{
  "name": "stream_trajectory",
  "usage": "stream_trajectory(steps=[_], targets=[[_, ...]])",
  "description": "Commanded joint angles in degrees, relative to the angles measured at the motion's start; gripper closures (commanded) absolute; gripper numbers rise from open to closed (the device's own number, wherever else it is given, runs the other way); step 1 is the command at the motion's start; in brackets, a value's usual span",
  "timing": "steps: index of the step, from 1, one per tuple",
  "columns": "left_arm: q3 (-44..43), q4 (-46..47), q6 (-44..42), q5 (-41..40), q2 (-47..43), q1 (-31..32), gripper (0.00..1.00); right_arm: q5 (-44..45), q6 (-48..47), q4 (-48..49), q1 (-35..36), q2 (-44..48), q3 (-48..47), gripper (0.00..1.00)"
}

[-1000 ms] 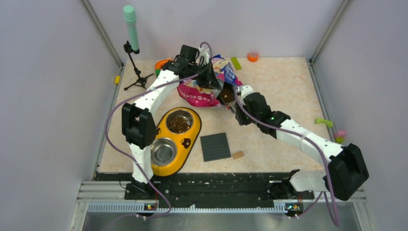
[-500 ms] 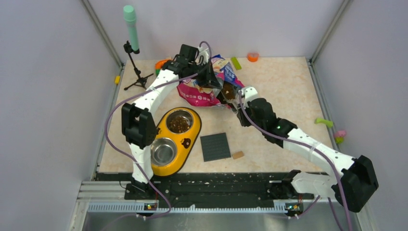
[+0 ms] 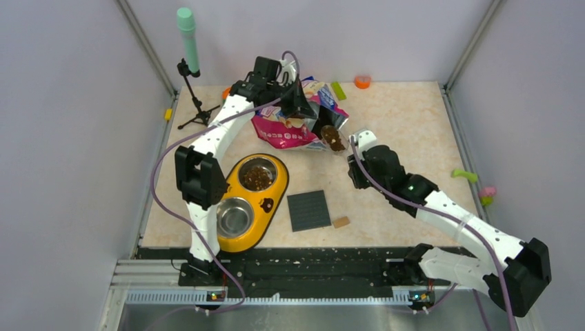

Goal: Serve the pet food

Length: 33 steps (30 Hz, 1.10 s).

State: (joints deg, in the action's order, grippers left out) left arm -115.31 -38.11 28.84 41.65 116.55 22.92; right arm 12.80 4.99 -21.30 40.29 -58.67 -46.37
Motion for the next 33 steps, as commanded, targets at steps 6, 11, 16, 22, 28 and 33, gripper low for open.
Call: stream_trajectory(steps=[6, 11, 16, 22, 28, 33], targets=[[-3.4, 6.0, 0.5, -1.6, 0.6, -2.3, 1.0, -0.1, -2.7, -3.5, 0.4, 2.3, -6.3, 1.0], [-4.9, 3.8, -0.8, -3.4, 1.8, -2.5, 1.0, -1.4, -4.6, -5.6, 0.5, 1.8, -10.0, 1.0], [-5.7, 3.5, -1.0, -4.4, 2.2, -2.6, 1.0, -2.8, -6.3, -7.2, 1.1, 1.3, -13.0, 1.0], [-5.8, 3.8, -1.0, -5.3, 2.7, -3.9, 1.0, -4.6, -9.3, -10.0, 1.4, -0.3, -16.6, 1.0], [-6.4, 3.9, -1.0, -5.7, 2.7, -5.1, 1.0, -7.0, -9.6, -11.9, 3.4, -1.3, -18.4, 1.0], [-6.6, 3.4, -1.3, -5.9, 3.0, -6.4, 1.0, -8.7, -10.3, -13.6, 7.3, -3.4, -20.5, 1.0]])
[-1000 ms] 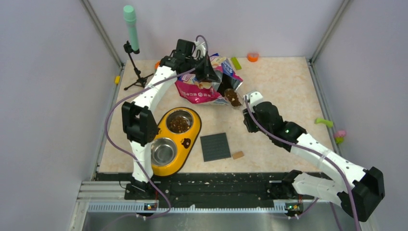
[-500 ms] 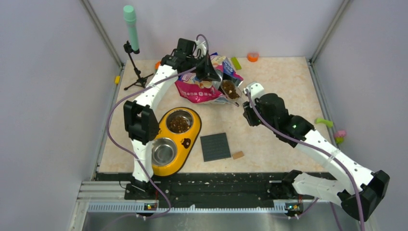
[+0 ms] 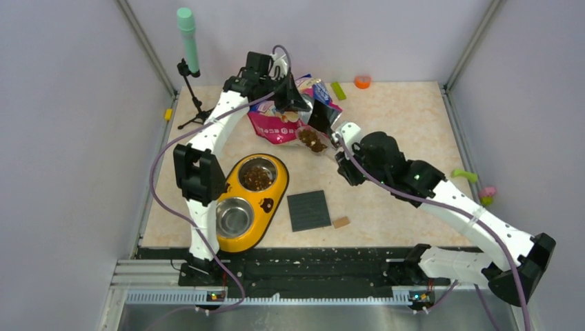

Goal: Serve the pet food

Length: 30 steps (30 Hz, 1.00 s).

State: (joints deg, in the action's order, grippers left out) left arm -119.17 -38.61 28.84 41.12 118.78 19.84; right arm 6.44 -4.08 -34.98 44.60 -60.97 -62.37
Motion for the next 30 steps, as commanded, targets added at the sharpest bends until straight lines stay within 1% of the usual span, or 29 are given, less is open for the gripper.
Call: stream_trajectory(steps=[1, 6, 14, 22, 26, 30], targets=[[-2.7, 3.6, -1.5, -5.4, 0.8, -3.6, 1.0, -2.8, -1.2, 0.0, 3.7, -1.5, -5.0, 1.0], [-2.7, 2.5, -2.6, -5.8, 0.6, -4.6, 1.0, -4.3, -0.2, -0.6, 8.2, -4.8, -6.9, 1.0], [-3.0, 1.2, -3.3, -5.3, 0.2, -5.0, 1.0, -4.7, 2.1, 2.9, 17.1, -11.2, -8.3, 1.0], [-1.5, 0.1, -4.4, -5.5, -1.4, -5.1, 1.0, -5.7, 3.0, 4.5, 22.2, -18.8, -11.0, 1.0], [-0.2, -0.9, -5.2, -6.2, -2.7, -5.1, 1.0, -5.8, 3.1, 3.5, 25.0, -23.1, -13.4, 1.0], [1.3, -1.0, -5.4, -6.6, -4.0, -5.1, 1.0, -6.0, 3.5, -0.2, 27.3, -29.0, -18.0, 1.0]])
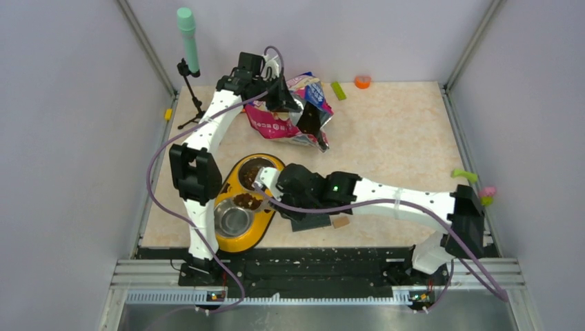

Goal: Serve the pet food

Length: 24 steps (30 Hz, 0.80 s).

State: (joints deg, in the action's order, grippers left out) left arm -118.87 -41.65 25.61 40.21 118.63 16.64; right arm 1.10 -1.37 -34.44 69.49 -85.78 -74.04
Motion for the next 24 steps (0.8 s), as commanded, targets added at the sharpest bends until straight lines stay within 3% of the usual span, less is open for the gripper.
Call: stream_trajectory(steps=[1, 9, 16, 24], targets=[[1.4, 2.1, -2.1, -5.6, -4.1, -1.9, 1.0, -0.5, 0.9, -1.7, 2.7, -5.5, -7.7, 1.0], [3.3, 2.7, -2.1, -4.9, -5.9, -1.9, 1.0, 2.2, 5.5, -10.7, 4.4, -13.9, -15.8, 1.0], [5.0, 2.7, -2.1, -5.0, -7.2, -1.9, 1.0, 10.7, 6.4, -20.3, 6.5, -18.9, -23.2, 1.0], [8.4, 4.7, -1.0, -4.9, -8.0, -1.9, 1.0, 10.3, 7.2, -31.4, 7.5, -25.4, -32.8, 1.0]])
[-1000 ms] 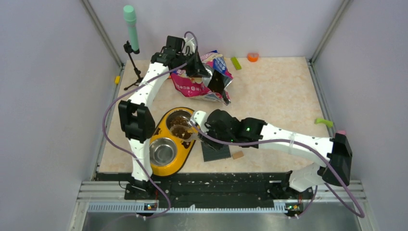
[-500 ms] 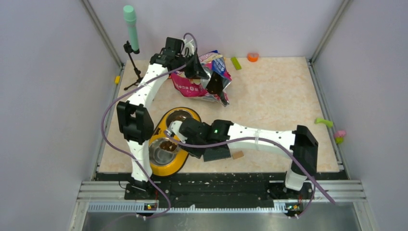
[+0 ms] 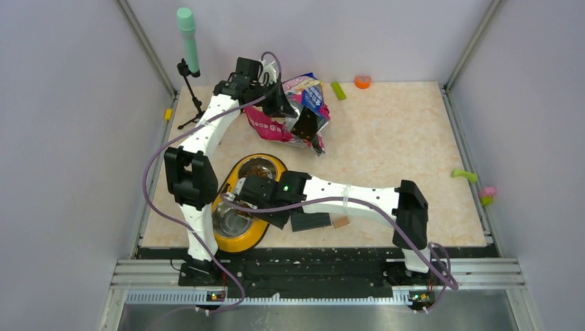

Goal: Serve the pet food

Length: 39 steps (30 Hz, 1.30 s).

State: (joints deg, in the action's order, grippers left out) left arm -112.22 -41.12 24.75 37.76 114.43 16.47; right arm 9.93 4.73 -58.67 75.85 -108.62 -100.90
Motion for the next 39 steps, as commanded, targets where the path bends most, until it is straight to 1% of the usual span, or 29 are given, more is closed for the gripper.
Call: stream_trajectory(steps=[1, 4, 12, 15, 18, 23, 27, 31, 34, 37, 39], targets=[[2.2, 4.6, 0.2, -2.3, -3.7, -1.7, 1.0, 1.9, 1.5, -7.7, 1.5, -3.0, -6.0, 1.0], [2.3, 5.0, 0.5, -2.1, -3.4, -1.7, 1.0, 2.8, 1.6, -7.9, 2.4, -2.8, -6.1, 1.0], [1.3, 5.1, 0.5, -2.2, -2.6, -1.7, 1.0, 4.0, 1.3, -10.5, 2.5, -3.6, -10.5, 1.0], [1.1, 5.2, 0.6, -2.5, -2.4, -1.7, 1.0, 3.8, 0.6, -10.7, 2.5, -4.4, -10.4, 1.0], [1.0, 5.3, 0.6, -2.4, -2.3, -1.7, 1.0, 4.4, -0.2, -12.5, 2.5, -5.2, -13.1, 1.0], [0.8, 5.5, 0.7, -2.7, -1.9, -1.8, 1.0, 2.8, -0.8, -10.4, 2.5, -5.0, -9.0, 1.0], [0.6, 5.7, 0.8, -2.6, -1.9, -1.8, 1.0, 1.9, -0.7, -10.5, 2.3, -4.5, -12.0, 1.0], [0.6, 5.6, 0.9, -2.4, -1.6, -1.8, 1.0, -0.2, -0.1, -9.5, 2.3, -4.2, -8.6, 1.0], [0.6, 5.6, 0.9, -2.7, -1.8, -1.8, 1.0, 0.9, 0.1, -9.4, 2.4, -3.1, -9.6, 1.0], [0.6, 5.7, 1.1, -2.5, -1.7, -1.8, 1.0, -1.5, 1.0, -7.2, 2.3, -2.2, -7.8, 1.0], [0.6, 5.8, 1.3, -2.4, -1.7, -1.8, 1.0, -1.6, 1.1, -8.4, 2.5, -3.3, -7.4, 1.0]])
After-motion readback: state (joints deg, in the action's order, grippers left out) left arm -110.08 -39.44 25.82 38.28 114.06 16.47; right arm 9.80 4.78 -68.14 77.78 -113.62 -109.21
